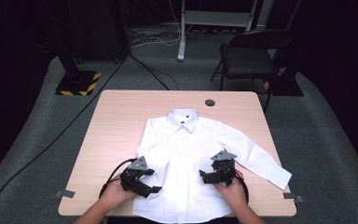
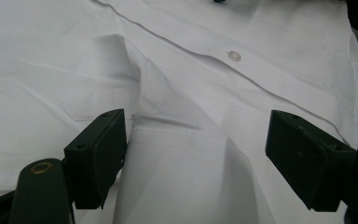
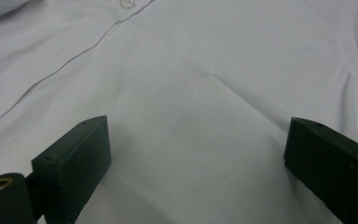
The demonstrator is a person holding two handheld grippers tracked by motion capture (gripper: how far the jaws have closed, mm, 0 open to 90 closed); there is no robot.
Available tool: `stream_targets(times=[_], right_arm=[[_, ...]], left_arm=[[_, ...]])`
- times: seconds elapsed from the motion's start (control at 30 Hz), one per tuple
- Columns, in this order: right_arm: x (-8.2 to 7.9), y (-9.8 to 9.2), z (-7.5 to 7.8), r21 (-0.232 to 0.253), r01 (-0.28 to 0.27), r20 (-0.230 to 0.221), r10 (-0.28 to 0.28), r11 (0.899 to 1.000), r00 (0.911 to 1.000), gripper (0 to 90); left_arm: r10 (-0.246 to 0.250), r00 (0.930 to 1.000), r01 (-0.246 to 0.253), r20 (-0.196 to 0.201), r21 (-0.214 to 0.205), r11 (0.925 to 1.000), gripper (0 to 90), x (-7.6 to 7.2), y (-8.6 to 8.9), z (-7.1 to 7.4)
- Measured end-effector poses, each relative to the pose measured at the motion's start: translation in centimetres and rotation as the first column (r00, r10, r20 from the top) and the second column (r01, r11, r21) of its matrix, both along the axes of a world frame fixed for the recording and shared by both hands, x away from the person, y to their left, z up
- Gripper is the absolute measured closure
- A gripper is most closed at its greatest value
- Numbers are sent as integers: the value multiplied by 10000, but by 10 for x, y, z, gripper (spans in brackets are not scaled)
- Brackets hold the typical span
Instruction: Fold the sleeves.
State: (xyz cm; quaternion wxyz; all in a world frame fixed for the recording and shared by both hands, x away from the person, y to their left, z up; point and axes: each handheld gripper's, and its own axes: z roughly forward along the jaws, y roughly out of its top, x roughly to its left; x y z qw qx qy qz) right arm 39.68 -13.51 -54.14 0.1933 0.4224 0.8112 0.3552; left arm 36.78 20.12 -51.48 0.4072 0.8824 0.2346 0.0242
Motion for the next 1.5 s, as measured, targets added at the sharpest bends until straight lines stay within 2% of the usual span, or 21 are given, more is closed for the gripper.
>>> stream_targets(times=[0.17, 0.27, 0.3, 0.33, 0.4, 0.43, 0.47, 0.5, 0.57, 0.67, 0.77, 0.9, 0.93, 0.97, 1.07, 1.13, 1.27, 1.3, 1.5], right_arm=[[0, 0, 0, 1, 0, 1, 0, 10000, 10000, 62], [0, 0, 0, -16, -27, 24, 27, 10000, 10000, 62], [0, 0, 0, -18, -23, 26, 24, 10000, 10000, 62], [0, 0, 0, -18, -23, 26, 24, 10000, 10000, 62], [0, 0, 0, -17, -23, 27, 23, 10000, 10000, 62], [0, 0, 0, -17, -23, 27, 23, 10000, 10000, 62], [0, 0, 0, -17, -23, 27, 23, 10000, 10000, 62], [0, 0, 0, -17, -22, 26, 22, 10000, 10000, 63], [1, 0, 0, -18, -27, 44, 27, 10000, 10000, 63], [1, 0, 0, -18, -31, 45, 32, 10000, 10000, 63], [1, 0, 0, -14, -25, 27, 25, 10000, 10000, 63], [1, 0, 0, -12, -35, 27, 35, 10000, 10000, 62], [1, 0, 0, -12, -35, 27, 35, 10000, 10000, 62], [1, 0, 0, -12, -34, 29, 34, 10000, 10000, 63], [1, 0, 0, -9, -32, 33, 32, 10000, 10000, 63], [1, 0, 0, -8, -28, 30, 28, 10000, 10000, 63], [1, 0, 0, -11, -32, 33, 33, 10000, 10000, 63], [1, 0, 0, -5, -33, 31, 33, 10000, 10000, 63], [1, 0, 0, -9, -45, 40, 45, 10000, 10000, 62]], left_arm=[[-26, 10000, 24, -57, -427, 9991, 200, -3, -5, 5], [-139, 9999, 143, 77, -600, 9981, 196, -5, -11, 10], [-259, 9997, 262, 41, -822, 9963, 198, -7, -17, 13], [-259, 9997, 262, 41, -822, 9963, 199, -7, -17, 13], [-449, 9990, 450, 39, -1044, 9935, 199, -11, -26, 17], [-722, 9972, 737, 177, -1098, 9912, 197, -17, -35, 21], [-722, 9972, 737, 177, -1098, 9912, 197, -17, -35, 21], [-906, 9948, 946, 469, -906, 9914, 195, -23, -44, 23], [-884, 9943, 931, 596, -814, 9923, 193, -25, -47, 23], [-444, 9959, 470, 790, -319, 9984, 184, -24, -51, 18], [-16, 9977, 10, 683, 85, 10000, 169, -22, -53, 6], [49, 9944, -143, 1053, 881, 9960, 117, -24, -61, -7], [-27, 9946, -76, 1039, 987, 9951, 117, -26, -64, -9], [-150, 9949, 33, 1002, 1160, 9932, 117, -26, -67, -12], [-322, 9891, 57, 1439, 1803, 9836, 115, -30, -75, -20], [-287, 9877, 16, 1539, 1731, 9849, 136, -31, -75, -20], [-587, 9855, 307, 1590, 1729, 9845, 182, -32, -72, -19], [-699, 9852, 418, 1564, 1758, 9835, 213, -33, -70, -18], [-1273, 9840, 1033, 1246, 1830, 9777, 265, -34, -59, -14]])
